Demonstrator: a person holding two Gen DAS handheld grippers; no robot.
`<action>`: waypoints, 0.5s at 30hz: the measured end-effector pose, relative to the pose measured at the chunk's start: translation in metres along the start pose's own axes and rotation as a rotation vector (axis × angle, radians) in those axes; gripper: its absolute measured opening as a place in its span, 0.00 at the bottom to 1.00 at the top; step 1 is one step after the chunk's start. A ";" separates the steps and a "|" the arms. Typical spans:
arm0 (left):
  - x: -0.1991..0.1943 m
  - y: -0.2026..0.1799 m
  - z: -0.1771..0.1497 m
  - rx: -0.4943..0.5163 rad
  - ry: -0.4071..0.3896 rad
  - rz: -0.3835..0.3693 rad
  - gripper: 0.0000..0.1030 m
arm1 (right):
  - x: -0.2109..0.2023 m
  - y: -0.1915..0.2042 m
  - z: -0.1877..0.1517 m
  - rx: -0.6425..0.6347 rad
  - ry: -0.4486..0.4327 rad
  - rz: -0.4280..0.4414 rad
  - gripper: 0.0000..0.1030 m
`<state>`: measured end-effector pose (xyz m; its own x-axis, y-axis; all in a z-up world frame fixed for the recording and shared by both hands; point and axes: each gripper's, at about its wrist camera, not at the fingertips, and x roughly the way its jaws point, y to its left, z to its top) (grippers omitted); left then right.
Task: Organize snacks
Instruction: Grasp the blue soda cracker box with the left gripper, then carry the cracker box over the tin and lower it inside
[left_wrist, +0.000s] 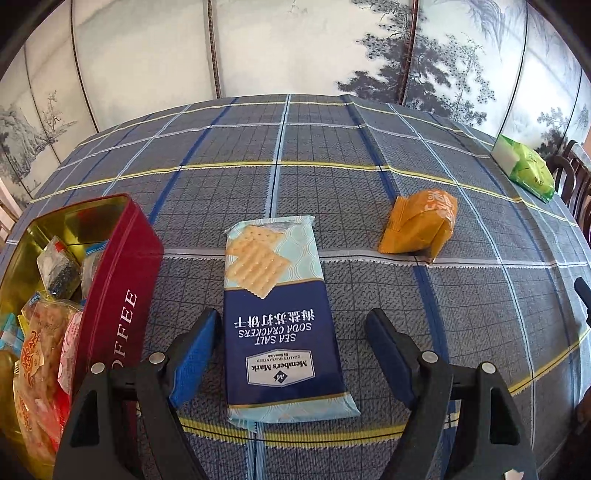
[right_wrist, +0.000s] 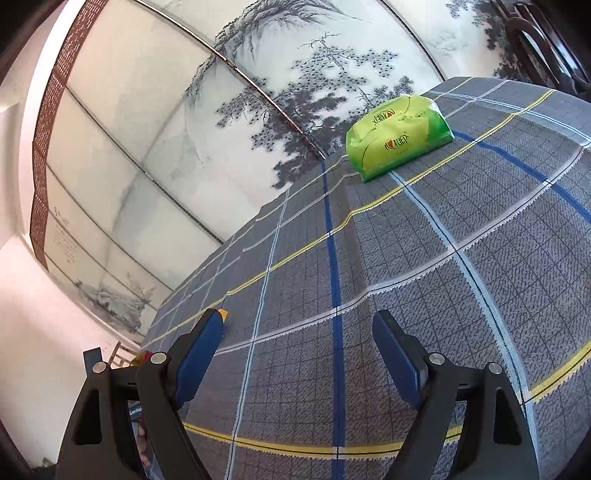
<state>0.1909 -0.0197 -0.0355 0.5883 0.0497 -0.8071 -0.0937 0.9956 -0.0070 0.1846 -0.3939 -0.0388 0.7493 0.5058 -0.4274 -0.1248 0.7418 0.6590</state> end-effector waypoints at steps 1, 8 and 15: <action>0.000 0.000 0.001 -0.004 -0.002 0.001 0.73 | 0.000 0.000 0.000 -0.001 0.001 0.000 0.82; -0.015 -0.018 0.005 0.098 -0.049 -0.034 0.44 | -0.001 0.000 -0.001 -0.012 -0.001 -0.015 0.83; -0.059 -0.029 0.008 0.153 -0.130 -0.011 0.44 | 0.000 0.001 -0.002 -0.008 -0.001 -0.022 0.83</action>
<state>0.1657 -0.0512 0.0174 0.6885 0.0385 -0.7242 0.0306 0.9962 0.0820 0.1837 -0.3926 -0.0396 0.7523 0.4891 -0.4414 -0.1132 0.7560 0.6447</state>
